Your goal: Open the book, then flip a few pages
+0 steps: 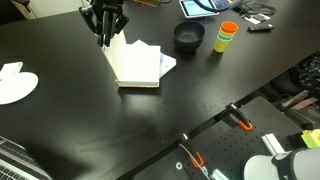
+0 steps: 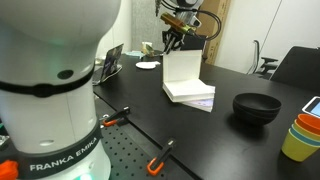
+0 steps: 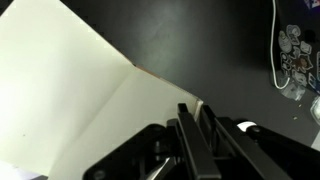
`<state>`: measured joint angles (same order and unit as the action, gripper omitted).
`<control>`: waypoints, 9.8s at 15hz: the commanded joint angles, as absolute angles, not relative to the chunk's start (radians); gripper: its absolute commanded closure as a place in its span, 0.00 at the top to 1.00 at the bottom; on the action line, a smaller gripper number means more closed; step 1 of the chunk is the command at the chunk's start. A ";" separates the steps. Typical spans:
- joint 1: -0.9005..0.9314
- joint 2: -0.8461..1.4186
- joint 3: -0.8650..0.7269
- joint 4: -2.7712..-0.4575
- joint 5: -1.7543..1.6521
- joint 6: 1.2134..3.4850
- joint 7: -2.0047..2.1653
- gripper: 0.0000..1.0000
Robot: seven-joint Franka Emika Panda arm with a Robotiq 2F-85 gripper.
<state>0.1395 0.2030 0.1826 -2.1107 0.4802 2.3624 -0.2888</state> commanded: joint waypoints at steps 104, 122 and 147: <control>0.111 0.297 0.218 -2.033 0.693 2.336 -0.264 0.18; 0.031 0.398 0.100 -2.122 0.601 2.420 -0.147 1.00; -0.086 0.534 0.185 -2.049 0.765 2.240 -0.256 1.00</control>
<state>-0.0596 0.5275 0.1700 -2.0788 0.7148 2.3079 -0.2131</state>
